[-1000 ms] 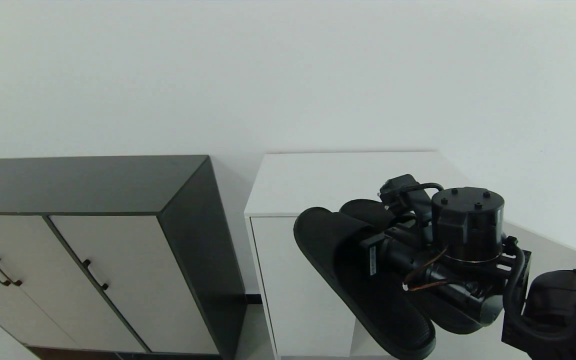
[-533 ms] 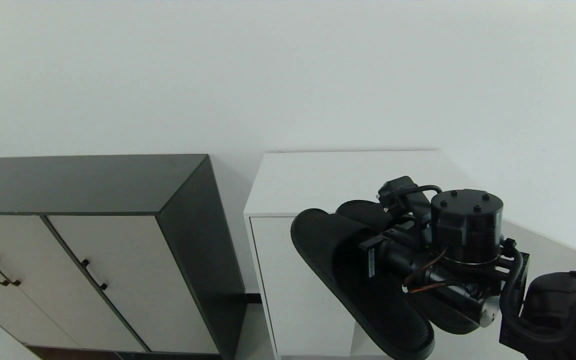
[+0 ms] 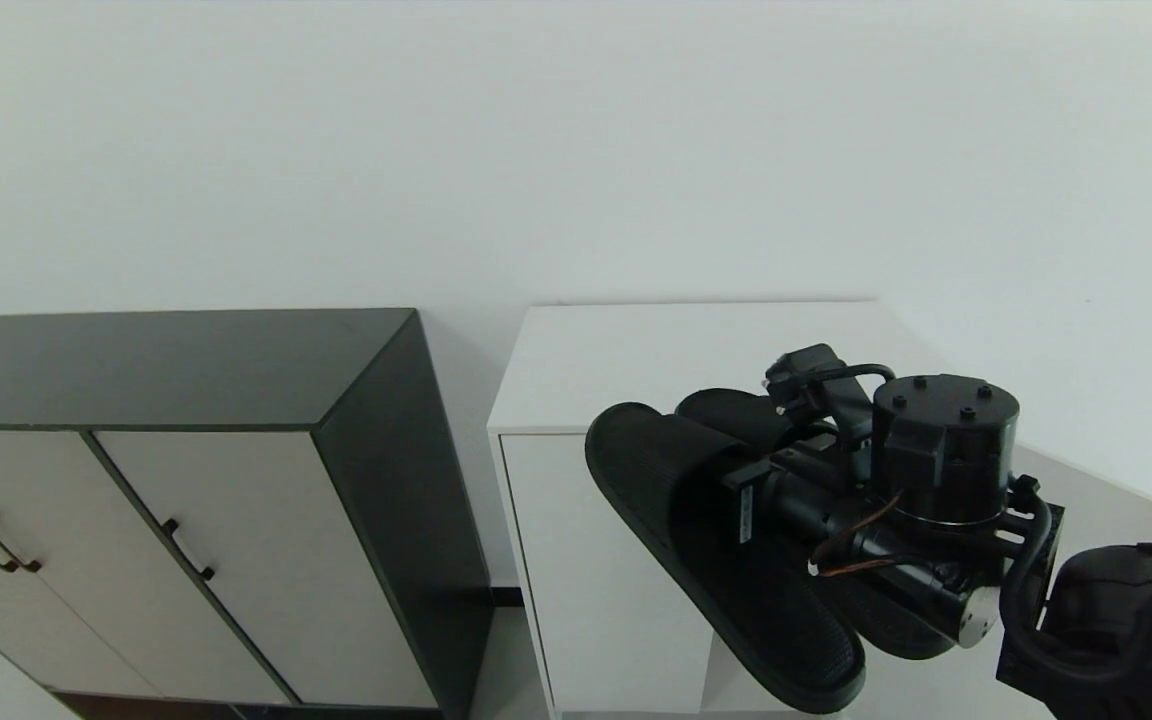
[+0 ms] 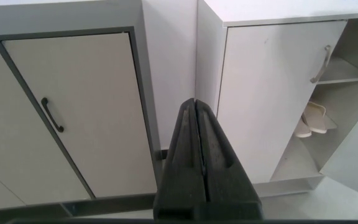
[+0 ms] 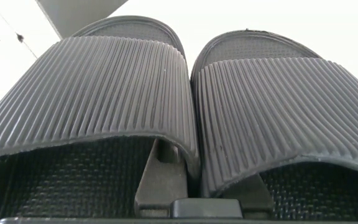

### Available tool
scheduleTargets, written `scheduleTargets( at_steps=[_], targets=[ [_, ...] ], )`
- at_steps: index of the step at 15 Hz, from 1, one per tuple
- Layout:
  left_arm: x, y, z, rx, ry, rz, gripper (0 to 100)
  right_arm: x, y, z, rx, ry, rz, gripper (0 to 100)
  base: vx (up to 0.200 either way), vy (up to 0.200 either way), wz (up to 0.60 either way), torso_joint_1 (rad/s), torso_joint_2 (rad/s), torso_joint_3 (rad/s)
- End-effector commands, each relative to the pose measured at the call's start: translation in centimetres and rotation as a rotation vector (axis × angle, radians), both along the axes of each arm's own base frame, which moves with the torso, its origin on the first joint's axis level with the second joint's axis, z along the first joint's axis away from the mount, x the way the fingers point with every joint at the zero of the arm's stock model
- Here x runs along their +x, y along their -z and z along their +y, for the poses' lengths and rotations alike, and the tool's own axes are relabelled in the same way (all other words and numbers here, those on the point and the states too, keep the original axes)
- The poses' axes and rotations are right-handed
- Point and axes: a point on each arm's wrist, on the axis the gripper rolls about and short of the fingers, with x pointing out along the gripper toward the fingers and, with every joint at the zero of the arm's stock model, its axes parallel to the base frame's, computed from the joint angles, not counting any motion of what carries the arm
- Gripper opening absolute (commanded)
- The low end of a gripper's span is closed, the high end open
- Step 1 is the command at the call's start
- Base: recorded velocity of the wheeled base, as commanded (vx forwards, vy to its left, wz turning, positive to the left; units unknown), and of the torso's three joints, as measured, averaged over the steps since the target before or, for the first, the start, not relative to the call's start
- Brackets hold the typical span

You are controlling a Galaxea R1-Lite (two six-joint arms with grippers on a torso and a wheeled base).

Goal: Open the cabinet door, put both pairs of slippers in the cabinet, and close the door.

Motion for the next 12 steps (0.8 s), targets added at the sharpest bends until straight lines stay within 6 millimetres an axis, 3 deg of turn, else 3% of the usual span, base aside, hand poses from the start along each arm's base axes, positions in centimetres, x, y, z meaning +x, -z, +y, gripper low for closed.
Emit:
scheduleTargets(
  at_steps=[1, 12],
  targets=[
    [0.0, 0.0, 0.0, 0.0, 0.0, 0.0, 0, 0.07, 0.52, -0.02, -0.012, 0.002, 0.011, 0, 0.0, -0.2, 0.0, 0.002, 0.0, 0.007],
    [0.0, 0.0, 0.0, 0.0, 0.0, 0.0, 0, -0.64, 0.71, -0.18, -0.011, -0.009, -0.001, 0, 0.0, -0.2, 0.0, 0.005, 0.0, 0.004]
  ],
)
